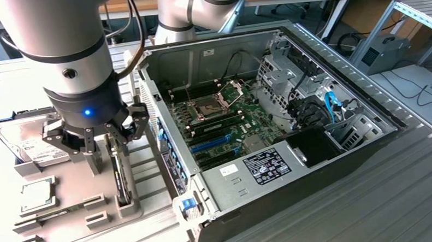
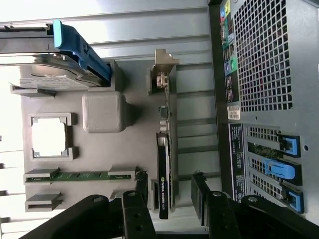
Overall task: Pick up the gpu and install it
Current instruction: 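Pick up the gpu and move the gpu toward the slot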
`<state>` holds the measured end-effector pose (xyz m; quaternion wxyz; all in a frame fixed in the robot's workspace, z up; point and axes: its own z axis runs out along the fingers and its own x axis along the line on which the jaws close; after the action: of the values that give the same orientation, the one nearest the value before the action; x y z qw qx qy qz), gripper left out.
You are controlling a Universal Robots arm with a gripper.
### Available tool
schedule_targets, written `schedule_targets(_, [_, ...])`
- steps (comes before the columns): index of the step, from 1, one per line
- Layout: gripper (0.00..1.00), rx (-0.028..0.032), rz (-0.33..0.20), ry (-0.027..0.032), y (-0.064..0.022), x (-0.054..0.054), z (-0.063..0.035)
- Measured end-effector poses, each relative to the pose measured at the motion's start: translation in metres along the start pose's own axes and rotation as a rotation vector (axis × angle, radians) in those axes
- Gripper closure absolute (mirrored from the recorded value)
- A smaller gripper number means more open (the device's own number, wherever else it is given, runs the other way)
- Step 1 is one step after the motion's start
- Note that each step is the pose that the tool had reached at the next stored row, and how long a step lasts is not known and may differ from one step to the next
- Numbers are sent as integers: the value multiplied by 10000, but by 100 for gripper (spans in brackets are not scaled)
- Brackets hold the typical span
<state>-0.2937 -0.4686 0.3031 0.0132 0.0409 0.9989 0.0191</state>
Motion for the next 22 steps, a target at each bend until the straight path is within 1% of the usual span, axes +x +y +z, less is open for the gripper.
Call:
schedule_targets(5, [52,0,1,0,63,8,70])
schedule_targets(13, [52,2,5,1,127,26,217])
schedule_targets(18, [52,0,5,0,190,48,285])
schedule_targets(22, [52,0,4,-1,209,56,352])
